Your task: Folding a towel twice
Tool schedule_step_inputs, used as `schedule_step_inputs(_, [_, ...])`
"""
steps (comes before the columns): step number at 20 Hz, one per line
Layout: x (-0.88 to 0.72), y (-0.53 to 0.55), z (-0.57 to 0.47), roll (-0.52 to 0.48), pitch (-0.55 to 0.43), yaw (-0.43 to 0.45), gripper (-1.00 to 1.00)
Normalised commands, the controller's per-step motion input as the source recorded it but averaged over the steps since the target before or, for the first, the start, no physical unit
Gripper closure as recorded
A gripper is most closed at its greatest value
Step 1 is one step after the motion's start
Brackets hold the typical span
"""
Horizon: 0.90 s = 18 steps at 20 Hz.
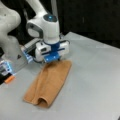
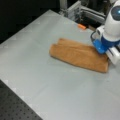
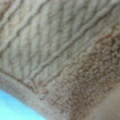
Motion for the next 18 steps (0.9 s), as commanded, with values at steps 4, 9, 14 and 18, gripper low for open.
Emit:
schedule_step_inputs(4, [-0.27, -0.06, 0.16, 0.093, 0.135, -0.096, -1.00])
schedule_step_inputs(9, [-0.15, 0.03, 0.21, 0.042, 0.237, -0.122, -1.00])
schedule_step_inputs(14, [0.13, 0.15, 0.25, -0.038, 0.279, -0.094, -1.00])
schedule_step_inputs(18, [0.34, 0.24, 0.18, -0.107, 0.212, -0.035, -1.00])
